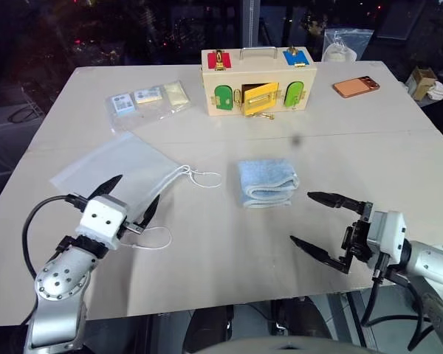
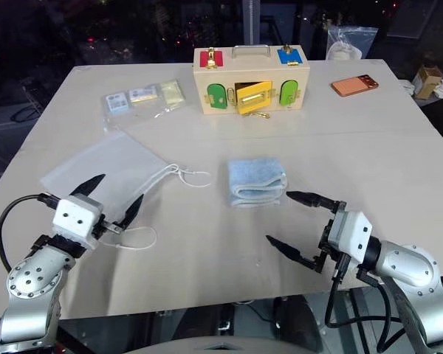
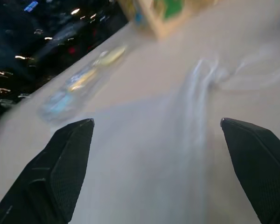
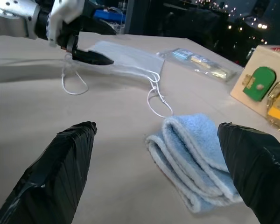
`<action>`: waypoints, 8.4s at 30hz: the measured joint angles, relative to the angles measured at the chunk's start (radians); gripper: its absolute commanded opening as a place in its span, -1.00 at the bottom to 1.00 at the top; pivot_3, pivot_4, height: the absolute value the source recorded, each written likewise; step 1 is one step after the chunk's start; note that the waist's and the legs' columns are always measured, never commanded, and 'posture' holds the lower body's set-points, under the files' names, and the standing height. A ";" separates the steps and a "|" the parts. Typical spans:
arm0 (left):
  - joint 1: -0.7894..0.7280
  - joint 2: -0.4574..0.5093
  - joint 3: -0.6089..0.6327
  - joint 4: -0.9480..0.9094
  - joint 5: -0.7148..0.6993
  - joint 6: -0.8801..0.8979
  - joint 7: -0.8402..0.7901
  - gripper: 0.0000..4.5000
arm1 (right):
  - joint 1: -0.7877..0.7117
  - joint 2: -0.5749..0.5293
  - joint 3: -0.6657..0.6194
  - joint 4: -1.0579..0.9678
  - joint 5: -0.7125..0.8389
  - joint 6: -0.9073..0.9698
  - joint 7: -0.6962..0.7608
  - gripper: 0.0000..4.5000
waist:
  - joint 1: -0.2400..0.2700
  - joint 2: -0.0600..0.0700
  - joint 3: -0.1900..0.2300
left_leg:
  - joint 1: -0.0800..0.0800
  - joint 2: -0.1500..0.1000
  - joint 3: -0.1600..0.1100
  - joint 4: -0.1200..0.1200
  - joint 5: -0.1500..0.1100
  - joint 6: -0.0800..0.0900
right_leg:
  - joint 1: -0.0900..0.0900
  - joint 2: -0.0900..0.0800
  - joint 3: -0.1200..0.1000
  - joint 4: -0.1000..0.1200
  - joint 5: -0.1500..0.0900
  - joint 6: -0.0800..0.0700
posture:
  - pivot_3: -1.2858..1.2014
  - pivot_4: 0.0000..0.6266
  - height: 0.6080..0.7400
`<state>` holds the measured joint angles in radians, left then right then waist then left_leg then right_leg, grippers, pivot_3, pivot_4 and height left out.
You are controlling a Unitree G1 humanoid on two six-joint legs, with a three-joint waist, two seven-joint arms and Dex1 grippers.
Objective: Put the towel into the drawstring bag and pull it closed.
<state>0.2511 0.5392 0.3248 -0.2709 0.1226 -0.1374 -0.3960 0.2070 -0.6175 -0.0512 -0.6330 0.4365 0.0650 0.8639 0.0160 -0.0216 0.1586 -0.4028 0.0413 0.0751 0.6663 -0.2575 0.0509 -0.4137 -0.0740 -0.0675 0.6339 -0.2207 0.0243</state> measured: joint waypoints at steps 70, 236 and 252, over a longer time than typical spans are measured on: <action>-0.874 -0.246 0.031 0.080 -0.441 1.656 -0.174 -0.99 | -0.239 0.090 0.006 -0.003 0.099 0.391 -0.307 1.00 | -0.004 -0.005 0.002 | 0.002 -0.002 0.000 0.003 0.002 -0.002 | 0.001 0.004 0.002 0.008 0.004 0.002 | 0.03 -0.52 1.00; -1.002 0.100 -0.382 0.435 -1.853 1.634 0.330 -1.00 | -0.560 0.584 0.238 0.657 0.167 0.537 -0.376 -0.99 | -0.030 -0.007 0.001 | -0.011 -0.004 -0.007 0.003 0.007 -0.010 | -0.009 0.008 0.004 0.008 0.006 0.003 | 0.03 -0.52 1.00; -0.894 0.063 -0.327 0.277 -1.555 1.540 0.306 -1.00 | -0.752 0.490 0.467 0.955 -0.297 0.041 -0.115 -0.99 | -0.033 -0.006 0.001 | -0.008 -0.003 -0.005 0.003 0.008 -0.012 | -0.009 0.007 0.004 0.009 0.006 0.003 | 0.03 -0.52 1.00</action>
<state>-0.6430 0.6023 -0.0022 0.0065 -1.4325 1.4028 -0.0904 -0.5453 -0.1270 0.4154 0.3221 0.1392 0.1057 0.7489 -0.0170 -0.0281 0.1595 -0.4110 0.0380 0.0705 0.6690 -0.2494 0.0393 -0.4224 -0.0666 -0.0635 0.6429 -0.2149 0.0277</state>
